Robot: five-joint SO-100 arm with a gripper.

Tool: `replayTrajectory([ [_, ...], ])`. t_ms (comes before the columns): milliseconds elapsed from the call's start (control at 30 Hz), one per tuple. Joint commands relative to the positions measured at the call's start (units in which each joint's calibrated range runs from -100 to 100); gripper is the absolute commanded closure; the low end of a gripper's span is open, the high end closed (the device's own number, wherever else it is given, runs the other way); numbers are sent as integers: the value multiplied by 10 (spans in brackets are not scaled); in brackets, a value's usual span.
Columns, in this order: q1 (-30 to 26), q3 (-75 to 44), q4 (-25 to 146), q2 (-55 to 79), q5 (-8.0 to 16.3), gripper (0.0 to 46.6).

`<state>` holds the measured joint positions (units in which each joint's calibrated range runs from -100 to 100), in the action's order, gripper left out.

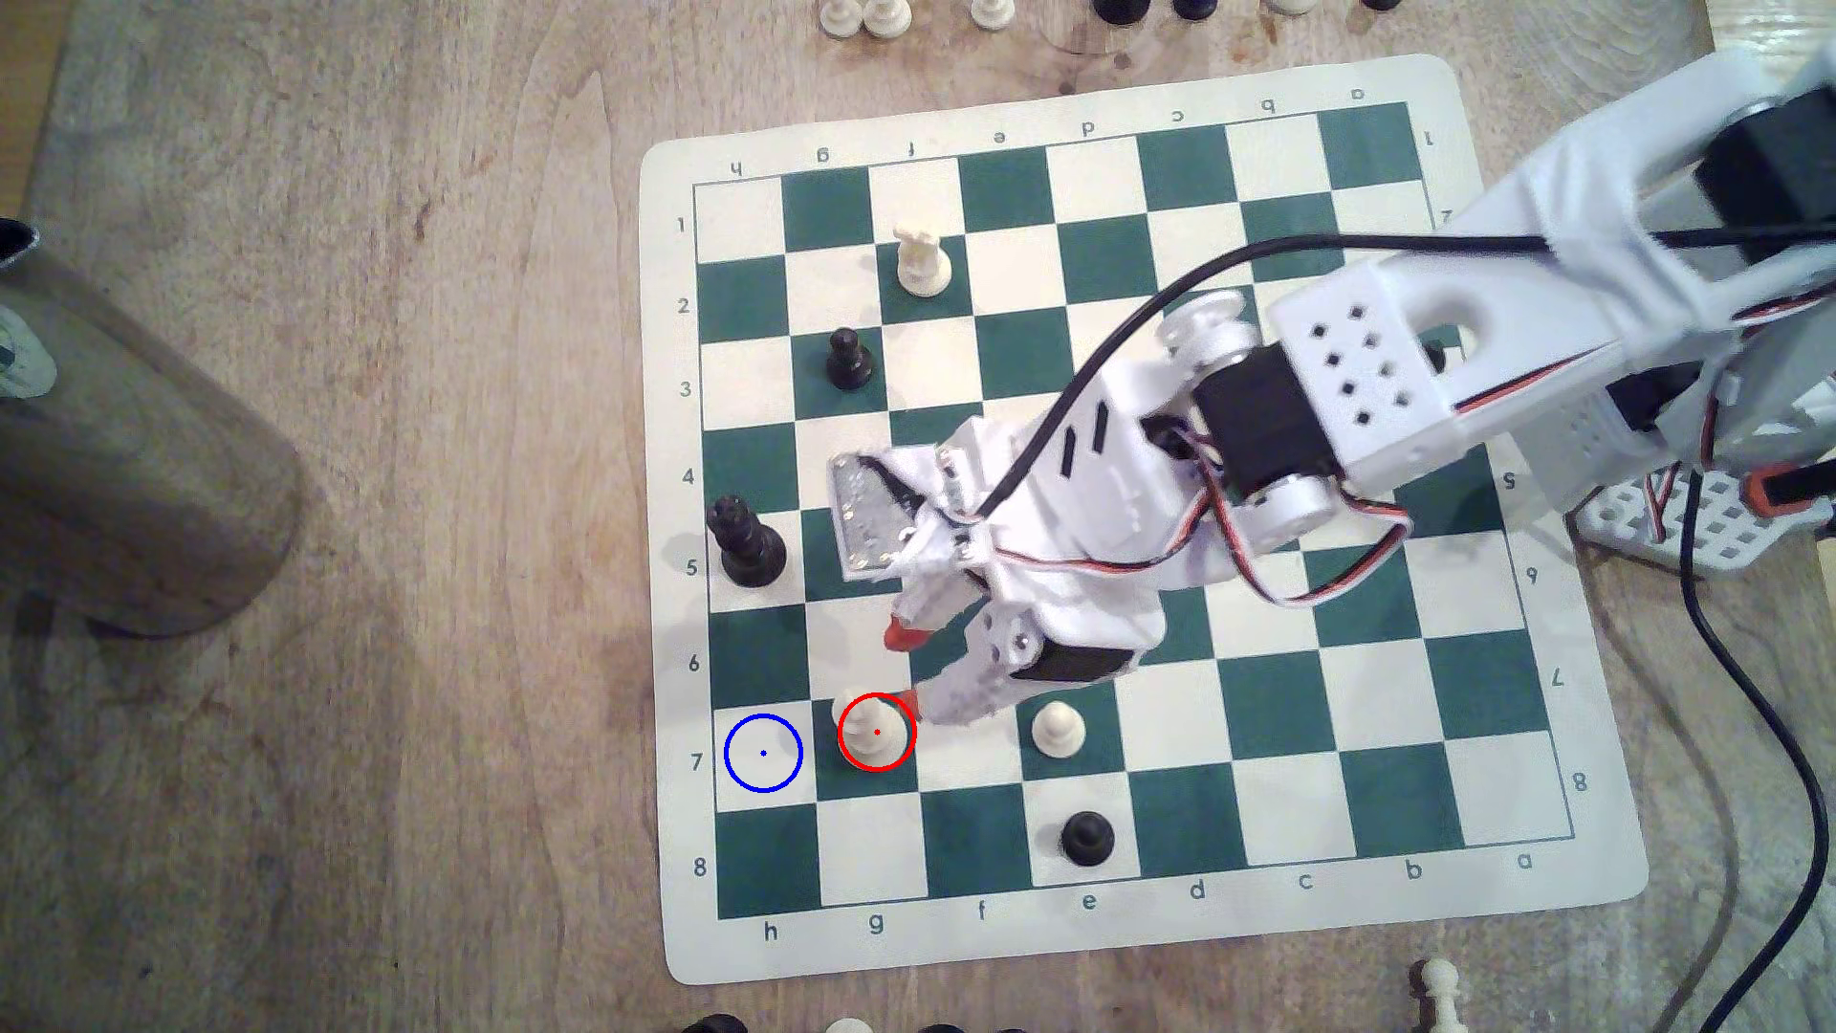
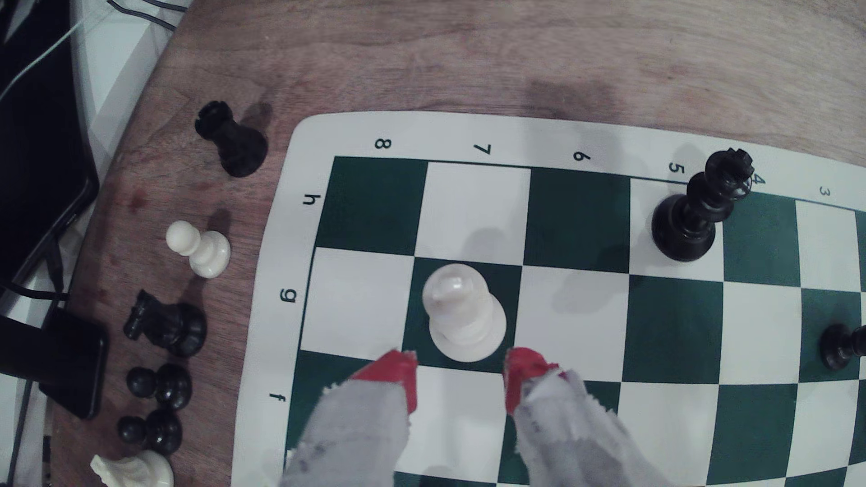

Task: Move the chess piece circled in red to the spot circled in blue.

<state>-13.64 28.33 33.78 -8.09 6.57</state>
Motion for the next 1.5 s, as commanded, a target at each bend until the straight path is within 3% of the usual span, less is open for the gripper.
replayTrajectory([
  [0,-3,-71,15,10,1,305],
  [533,3,-170,11,120,6,317],
  [1367,-6,-225,20,167,9,349],
  [1467,-6,-229,21,171,9,386],
])
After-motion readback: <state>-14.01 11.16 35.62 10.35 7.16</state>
